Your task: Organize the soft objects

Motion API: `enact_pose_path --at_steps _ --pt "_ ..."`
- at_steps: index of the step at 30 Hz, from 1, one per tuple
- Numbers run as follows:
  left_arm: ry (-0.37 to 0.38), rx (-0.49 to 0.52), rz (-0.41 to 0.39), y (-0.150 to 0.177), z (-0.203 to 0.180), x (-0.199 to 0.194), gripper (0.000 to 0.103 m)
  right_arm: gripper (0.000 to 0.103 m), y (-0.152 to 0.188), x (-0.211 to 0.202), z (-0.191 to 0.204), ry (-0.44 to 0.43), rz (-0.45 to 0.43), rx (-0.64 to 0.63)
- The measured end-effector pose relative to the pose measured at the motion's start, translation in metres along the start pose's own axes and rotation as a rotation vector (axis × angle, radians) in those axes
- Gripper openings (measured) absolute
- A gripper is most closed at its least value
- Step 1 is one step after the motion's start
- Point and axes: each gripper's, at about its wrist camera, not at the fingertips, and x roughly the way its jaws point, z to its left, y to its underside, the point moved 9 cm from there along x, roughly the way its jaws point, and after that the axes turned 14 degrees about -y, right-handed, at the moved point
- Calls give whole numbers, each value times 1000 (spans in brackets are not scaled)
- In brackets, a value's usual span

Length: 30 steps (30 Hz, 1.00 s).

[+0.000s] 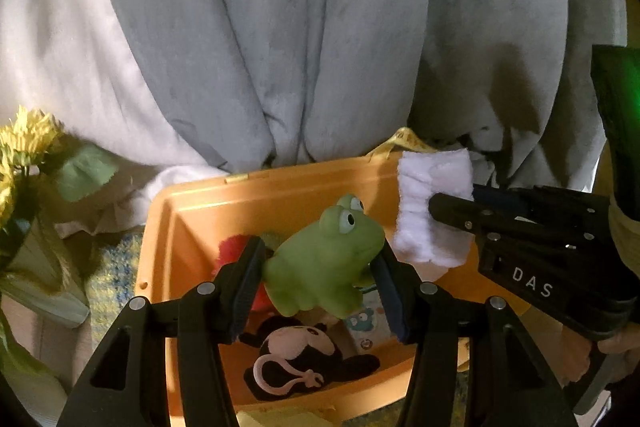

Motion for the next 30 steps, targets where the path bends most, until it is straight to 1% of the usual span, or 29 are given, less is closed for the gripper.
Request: enact_pose_path --at_steps 3,4,5,6,7,9,10,11,14,15,16,17,19,21,23,25,27,30 --pt "-7 0 21 6 2 6 56 29 1 7 -4 11 18 -1" --pt "-11 -2 22 6 3 6 62 35 2 9 -5 21 24 -1" --pt "-14 -2 22 7 4 5 67 39 2 10 -7 28 27 1" --pt "-17 -1 19 7 5 4 67 45 2 11 -8 34 24 4" --pt "-20 2 15 7 6 3 67 48 2 11 -9 39 23 4" --pt "-32 11 7 7 8 -1 70 50 2 9 -9 40 22 -1" --pt "-40 10 4 7 10 -2 74 55 1 9 -9 42 21 -2" --pt "-53 4 -3 7 13 -6 75 57 1 6 -8 54 18 -4" --pt "-104 -13 -33 6 26 -20 83 65 0 -8 -6 95 -16 -17" --pt "-122 -17 -44 6 30 -25 84 71 -1 -13 -6 111 -28 -21" --pt "-148 -25 -60 7 36 -33 87 74 -1 -20 -5 132 -43 -25" --pt "-158 -28 -73 7 40 -38 90 75 -1 -28 -3 152 -64 -28" --pt "-194 -41 -101 9 49 -53 93 81 1 -45 3 177 -100 -35" --pt "-222 -56 -135 12 57 -71 99 84 4 -58 12 191 -128 -43" --pt "-229 -67 -174 15 63 -88 102 86 7 -72 21 196 -152 -54" --pt "-246 -84 -220 20 70 -108 103 90 13 -85 29 194 -177 -58" --pt "-254 -87 -248 27 77 -125 103 92 20 -101 39 186 -215 -49" --pt "-259 -93 -267 40 89 -148 103 92 30 -119 53 169 -259 -39"
